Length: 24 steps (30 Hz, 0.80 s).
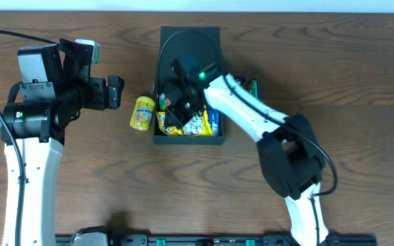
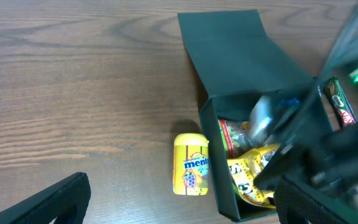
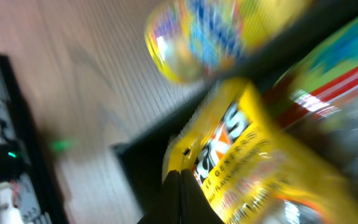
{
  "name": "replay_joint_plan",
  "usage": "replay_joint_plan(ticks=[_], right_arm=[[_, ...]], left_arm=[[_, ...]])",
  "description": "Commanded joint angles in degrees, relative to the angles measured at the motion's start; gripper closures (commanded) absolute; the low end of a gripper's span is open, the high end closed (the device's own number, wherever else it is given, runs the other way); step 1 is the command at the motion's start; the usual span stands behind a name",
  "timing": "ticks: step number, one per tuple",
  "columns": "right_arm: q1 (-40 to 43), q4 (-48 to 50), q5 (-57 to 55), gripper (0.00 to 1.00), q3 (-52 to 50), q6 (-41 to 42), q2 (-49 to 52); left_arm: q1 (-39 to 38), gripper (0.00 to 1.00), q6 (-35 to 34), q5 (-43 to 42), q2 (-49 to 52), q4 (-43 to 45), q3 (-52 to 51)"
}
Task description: Pack container
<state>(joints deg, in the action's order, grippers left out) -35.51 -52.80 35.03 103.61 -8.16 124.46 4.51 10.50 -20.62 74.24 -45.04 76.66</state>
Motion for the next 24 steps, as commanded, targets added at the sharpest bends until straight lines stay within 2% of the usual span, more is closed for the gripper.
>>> replay_joint_plan(ticks=[1, 3, 5, 6, 7, 8, 9, 10, 14, 18, 24], right_arm=[[4.1, -0.2, 1.3, 0.99, 5.0, -0.9, -8.6], [7.6, -0.2, -1.8, 0.98, 5.2, -0.9, -11.9], [11.1, -1.0, -3.0, 0.98, 5.1, -0.7, -13.6], [12.6, -1.6, -2.9, 0.91, 5.1, -0.7, -14.0], [14.1, -2.3, -2.9, 0.73, 5.1, -0.7, -14.3], [15.2, -3.0, -2.8, 0.63, 5.1, -0.6, -14.3], [16.8, -3.9, -2.8, 0.59, 5.1, -0.4, -14.3], [17.9, -4.5, -2.9, 0.51, 5.1, 0.0, -14.3], [20.2, -5.4, -2.9, 0.37, 5.1, 0.0, -14.3], [21.0, -5.3, -2.9, 0.34, 5.1, 0.4, -14.3], [21.0, -5.3, -3.1, 0.36, 5.1, 0.4, -14.3]], left_arm=[[0.3, 0.05, -0.8, 0.2, 2.1, -0.3, 1.0], [0.3, 0.05, -1.2, 0.4, 5.2, -1.1, 0.9], [0.3, 0.05, 2.5, 1.3, 8.9, -1.8, 0.4], [0.3, 0.05, 5.0, 1.4, 10.8, -1.9, 0.1], [0.3, 0.05, 6.5, 1.3, 12.7, -1.9, -0.1], [0.3, 0.05, 8.0, 1.3, 15.0, -1.9, -0.2], [0.3, 0.05, 9.2, 1.3, 17.6, -1.9, -0.2], [0.3, 0.05, 9.6, 1.2, 20.1, -1.8, -0.2], [-1.0, 0.00, 11.0, 1.1, 27.0, -1.1, -0.2], [-4.6, 0.00, 11.4, 2.9, 31.5, -0.2, -0.2], [-9.2, 0.01, 11.4, 14.1, 35.1, 3.2, -0.2]])
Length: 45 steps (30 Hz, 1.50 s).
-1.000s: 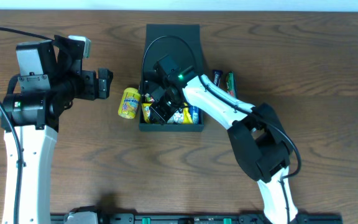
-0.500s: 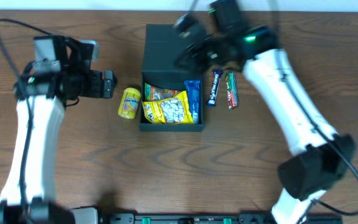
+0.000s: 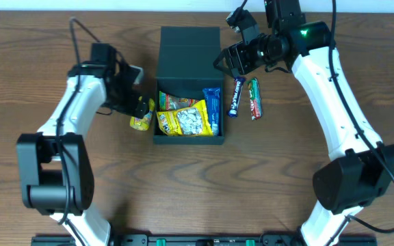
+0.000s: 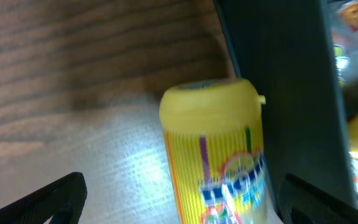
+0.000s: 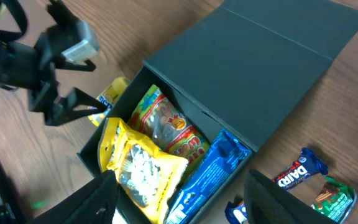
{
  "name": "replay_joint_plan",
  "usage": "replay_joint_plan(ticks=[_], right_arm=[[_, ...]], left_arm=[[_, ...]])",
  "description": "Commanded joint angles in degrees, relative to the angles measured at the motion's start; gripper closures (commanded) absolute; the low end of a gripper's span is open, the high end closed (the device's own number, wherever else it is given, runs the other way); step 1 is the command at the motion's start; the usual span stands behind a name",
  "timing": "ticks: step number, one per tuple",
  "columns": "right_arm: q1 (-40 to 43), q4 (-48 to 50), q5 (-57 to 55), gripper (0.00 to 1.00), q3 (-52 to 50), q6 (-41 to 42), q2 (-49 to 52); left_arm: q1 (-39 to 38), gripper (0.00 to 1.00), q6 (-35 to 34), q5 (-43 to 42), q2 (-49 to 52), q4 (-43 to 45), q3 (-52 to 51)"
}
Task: Pack container
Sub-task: 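Grasp the yellow Mentos bottle with left gripper, place it in box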
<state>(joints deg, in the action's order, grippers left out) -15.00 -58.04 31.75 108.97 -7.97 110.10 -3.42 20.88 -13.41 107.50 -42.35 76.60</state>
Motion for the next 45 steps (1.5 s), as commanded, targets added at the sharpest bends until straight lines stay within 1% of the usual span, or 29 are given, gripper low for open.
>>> replay_joint_plan(ticks=[1, 3, 4, 5, 8, 11, 13, 17, 20, 22, 25, 27, 29, 31, 32, 33, 35, 37, 40, 42, 43, 44, 45], right_arm=[[0.5, -0.1, 0.2, 0.36, -0.2, 0.2, 0.0], [0.5, -0.1, 0.2, 0.36, -0.2, 0.2, 0.0], [0.5, -0.1, 0.2, 0.36, -0.2, 0.3, 0.0], [0.5, 0.0, 0.2, 0.36, -0.2, 0.7, 0.0], [0.4, -0.1, 0.2, 0.37, -0.2, 0.7, 0.0], [0.4, 0.0, 0.2, 0.37, -0.2, 0.7, 0.0], [0.3, 0.0, 0.2, 0.39, -0.2, 0.7, 0.0], [0.3, 0.1, 0.2, 0.40, -0.2, 0.7, 0.0], [0.3, 0.1, 0.2, 0.40, -0.2, 0.7, 0.0], [0.3, 0.1, 0.2, 0.41, -0.2, 0.7, 0.0], [0.3, 0.2, 0.2, 0.41, -0.2, 0.6, 0.0], [0.3, 0.3, 0.1, 0.41, -0.2, 0.6, 0.0], [0.5, 0.8, -0.1, 0.42, -0.2, 0.7, 0.0], [1.2, 1.0, -0.2, 0.42, -0.2, 0.7, -0.1], [1.6, 1.0, -0.2, 0.42, -0.2, 0.9, -0.1], [2.2, 1.0, -0.3, 0.42, -0.2, 1.2, -0.1], [3.6, 1.0, -0.2, 0.42, -0.2, 2.2, -0.1], [4.8, 0.9, -0.2, 0.42, -0.2, 2.4, -0.1], [6.0, 0.5, -0.2, 0.43, -0.2, 2.4, -0.1], [6.5, 0.2, -0.2, 0.43, -0.2, 2.4, -0.1], [6.6, 0.2, -0.2, 0.43, -0.2, 2.4, -0.1], [6.6, 0.1, -0.2, 0.43, -0.2, 2.4, -0.1], [6.6, 0.1, -0.2, 0.43, -0.2, 2.3, -0.1]], left_arm=[[-1.6, 0.01, 1.0, 7.6, 2.5, 0.7, -0.1], [-1.9, 0.00, 1.0, 7.7, 3.7, 0.9, -0.1], [-2.0, 0.05, 1.0, 7.7, 4.3, 0.9, -0.1], [-1.9, 0.06, 1.0, 8.2, 4.9, 0.8, -0.1], [-1.9, 0.07, 1.0, 11.3, 6.5, 0.4, -0.1], [-1.9, 0.08, 0.9, 11.9, 6.3, 0.6, -0.1], [-1.9, 0.14, 0.9, 11.9, 6.3, 0.7, -0.1], [-1.9, 0.30, 0.9, 11.9, 6.4, 0.9, -0.1], [-1.9, 0.36, 0.8, 11.9, 6.4, 1.1, -0.1], [-1.9, 0.44, 0.7, 11.9, 6.4, 1.2, -0.1], [-1.9, 0.46, -1.0, 11.9, 6.4, 1.2, 0.0], [-1.9, 0.48, -3.5, 11.9, 6.3, 1.3, 0.2], [-1.9, 0.53, -6.0, 11.9, 6.0, 1.2, 1.1], [-1.9, 0.64, -7.6, 11.9, 5.6, 0.2, 3.5], [-1.9, 0.67, -7.7, 11.9, 5.3, -0.7, 5.1], [-1.9, 0.69, -7.6, 11.9, 5.1, -1.6, 7.0], [-1.9, 0.71, -7.1, 11.6, 4.5, -3.8, 11.8], [-2.1, 0.73, -4.0, 9.7, 4.1, -5.7, 16.5], [-3.2, 0.74, 5.4, 4.5, 3.7, -7.5, 23.2], [-4.7, 0.75, 15.0, 1.6, 3.6, -7.8, 25.4], [-5.8, 0.75, 21.3, -0.4, 3.6, -8.0, 25.6], [-6.9, 0.75, 25.9, -2.0, 3.6, -8.3, 25.6], [-7.9, 0.75, 28.7, -2.8, 3.8, -8.5, 25.6]])
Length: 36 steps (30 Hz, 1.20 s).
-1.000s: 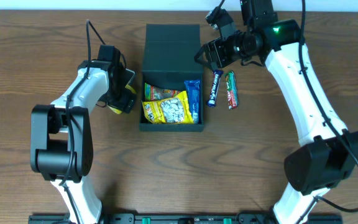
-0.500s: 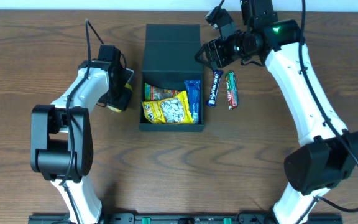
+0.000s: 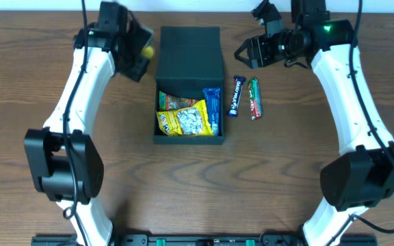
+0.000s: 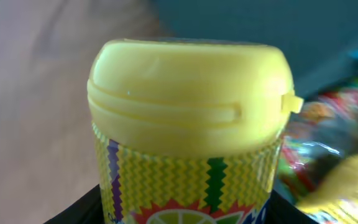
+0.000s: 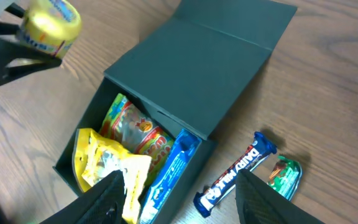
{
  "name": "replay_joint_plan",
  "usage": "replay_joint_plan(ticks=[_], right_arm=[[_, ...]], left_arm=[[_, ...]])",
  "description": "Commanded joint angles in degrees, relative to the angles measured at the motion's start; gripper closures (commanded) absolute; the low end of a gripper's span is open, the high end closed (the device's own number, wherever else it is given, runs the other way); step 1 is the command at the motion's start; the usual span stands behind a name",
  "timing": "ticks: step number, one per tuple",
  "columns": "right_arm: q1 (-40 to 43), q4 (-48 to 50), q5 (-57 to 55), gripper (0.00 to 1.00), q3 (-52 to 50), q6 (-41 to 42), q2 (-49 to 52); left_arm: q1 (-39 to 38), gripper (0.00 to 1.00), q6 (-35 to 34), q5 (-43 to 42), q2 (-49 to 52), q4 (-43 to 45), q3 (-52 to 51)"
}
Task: Pack container
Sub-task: 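Grasp the yellow Mentos bottle with left gripper, place it in box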
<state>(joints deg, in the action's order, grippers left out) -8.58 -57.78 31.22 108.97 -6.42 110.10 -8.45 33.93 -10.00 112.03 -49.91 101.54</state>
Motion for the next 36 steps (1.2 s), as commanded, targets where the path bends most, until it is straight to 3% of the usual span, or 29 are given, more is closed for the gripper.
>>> replay_joint_plan(ticks=[1, 3, 9, 10, 11, 17, 21, 27, 30, 33, 36], right_arm=[[0.2, -0.2, 0.3, 0.43, -0.2, 0.8, -0.1], [0.2, -0.1, 0.3, 0.43, -0.2, 0.8, -0.1], [0.2, -0.1, -0.3, 0.42, -0.2, 0.5, -0.1], [0.2, -0.1, -0.9, 0.42, -0.2, 0.5, -0.1], [0.2, -0.1, -1.1, 0.42, -0.2, 0.5, -0.1], [0.5, -0.2, -1.2, 0.42, -0.2, 0.5, -0.1], [0.7, -1.3, -2.7, 0.43, -0.2, 0.5, -0.1], [-1.4, -1.8, -6.7, 0.44, -4.2, 0.3, 0.0], [-2.9, -0.4, -13.2, 0.67, -7.1, 3.2, 0.1], [-3.2, 0.1, -19.1, 0.55, -10.8, 8.5, 0.2], [-3.2, 1.1, -22.5, 0.51, -15.1, 13.3, 0.3]], left_arm=[[-3.8, 0.72, 17.6, -6.5, -0.5, -1.1, 0.5], [-5.8, 0.63, 19.9, -6.4, 0.0, -1.1, 0.5], [-9.0, 0.62, 23.8, -5.3, 0.7, -2.3, 0.5], [-9.0, 0.53, 23.9, -4.3, 0.7, -2.7, 0.5], [-9.0, 0.30, 23.8, -3.2, 0.7, -2.8, 0.5], [-9.0, 0.04, 22.6, 3.4, 0.7, -3.0, 0.5], [-9.0, 0.02, 19.4, 5.1, 0.7, -3.0, 0.5], [-8.2, 0.05, 5.7, 9.0, -0.2, -3.0, 0.6], [-5.7, 0.05, -1.2, 7.5, -1.8, -3.0, 0.6], [-2.2, 0.05, -8.6, 2.1, -3.5, -3.0, 0.6], [0.6, 0.05, -12.1, -2.6, -3.8, -3.5, 0.6]])
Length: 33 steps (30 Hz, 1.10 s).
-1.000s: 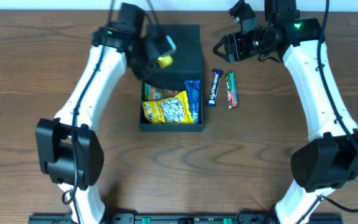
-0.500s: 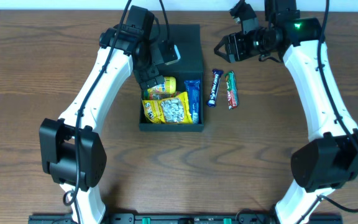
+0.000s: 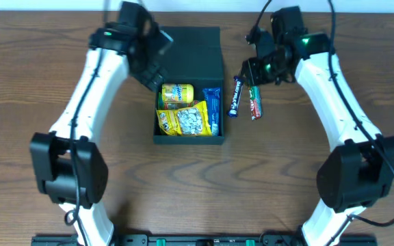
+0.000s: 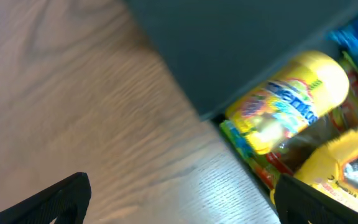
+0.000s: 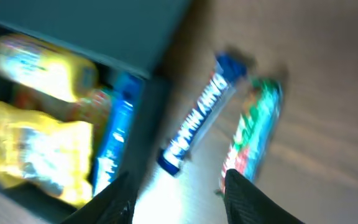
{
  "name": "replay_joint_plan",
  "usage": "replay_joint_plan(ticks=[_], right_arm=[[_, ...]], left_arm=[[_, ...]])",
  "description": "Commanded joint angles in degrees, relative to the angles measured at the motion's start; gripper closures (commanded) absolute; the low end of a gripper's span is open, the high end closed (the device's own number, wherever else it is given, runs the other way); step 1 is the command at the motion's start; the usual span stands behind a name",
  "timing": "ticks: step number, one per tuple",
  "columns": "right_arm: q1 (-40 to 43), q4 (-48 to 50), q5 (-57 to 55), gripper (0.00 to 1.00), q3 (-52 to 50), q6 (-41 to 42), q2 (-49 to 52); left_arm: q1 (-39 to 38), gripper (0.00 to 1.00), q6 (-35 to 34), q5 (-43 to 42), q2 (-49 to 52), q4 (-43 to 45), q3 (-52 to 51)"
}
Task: Pack container
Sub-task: 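Grasp the yellow Mentos bottle with left gripper, place it in box, then grasp the green candy bar with right gripper, lower it into box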
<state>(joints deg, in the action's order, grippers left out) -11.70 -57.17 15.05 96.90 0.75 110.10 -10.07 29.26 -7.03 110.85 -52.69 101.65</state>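
Note:
The black box [image 3: 187, 140] stands mid-table with its lid [image 3: 191, 48] folded back. A yellow Mentos bottle [image 3: 176, 92] [image 4: 291, 99] lies on its side at the back of the box, on a red-green packet, beside a yellow bag [image 3: 187, 120] and a blue packet [image 3: 213, 109]. My left gripper [image 3: 154, 66] [image 4: 179, 205] hangs open over the box's back left corner, holding nothing. On the table right of the box lie a blue bar [image 3: 235, 96] [image 5: 204, 121] and a green bar [image 3: 253, 100] [image 5: 253, 134]. My right gripper [image 3: 251, 72] [image 5: 179, 199] is open just above them.
The wooden table [image 3: 60, 171] carries nothing else besides the two arms. The open lid lies flat behind the box, under my left wrist. The right wrist view is blurred.
The yellow bottle was in my shut left gripper beside the lid; it now lies inside the box, and that gripper is open. My right gripper has come lower and closer to the two bars.
At first my right gripper was down in the box at the yellow bag, and the bottle lay on the table left of the box. Then the right gripper was out behind the bars and my left was at the bottle. Later the left held it up; now it is boxed.

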Motion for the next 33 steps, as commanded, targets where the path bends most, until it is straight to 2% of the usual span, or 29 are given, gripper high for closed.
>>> replay_joint_plan(ticks=[1, 3, 7, 19, 21, 27, 33], right_arm=[[-0.1, 1.2, -7.9, 0.51, -4.6, 7.7, 0.3], [-0.1, 4.0, -11.4, 0.51, -8.1, 10.9, 0.3], [-0.1, 10.0, -12.3, 0.49, -13.1, 11.2, 0.9], [-0.1, 12.0, -12.2, 0.50, -15.2, 10.1, 8.7], [-0.1, 12.0, -12.2, 0.53, -15.2, 9.9, 8.7], [-0.1, 12.2, -12.2, 0.74, -15.2, 9.5, 8.7], [0.1, 6.7, -11.6, 0.84, -10.7, 9.5, 8.7]], left_arm=[[2.9, 0.05, -7.5, -7.1, -2.6, -0.9, 0.5], [4.1, 0.05, -7.5, -9.8, -2.6, -1.4, 0.5], [4.0, 0.05, -7.5, -10.0, -2.6, -1.3, 0.5], [4.0, 0.05, -7.5, -10.0, -2.6, -2.6, 0.5], [4.0, 0.05, -7.5, -10.0, -2.6, -2.8, 0.5], [4.0, 0.05, -7.5, -10.0, -2.6, -3.0, 0.5], [4.0, 0.05, -7.5, -10.0, -2.6, -3.0, 0.5]])
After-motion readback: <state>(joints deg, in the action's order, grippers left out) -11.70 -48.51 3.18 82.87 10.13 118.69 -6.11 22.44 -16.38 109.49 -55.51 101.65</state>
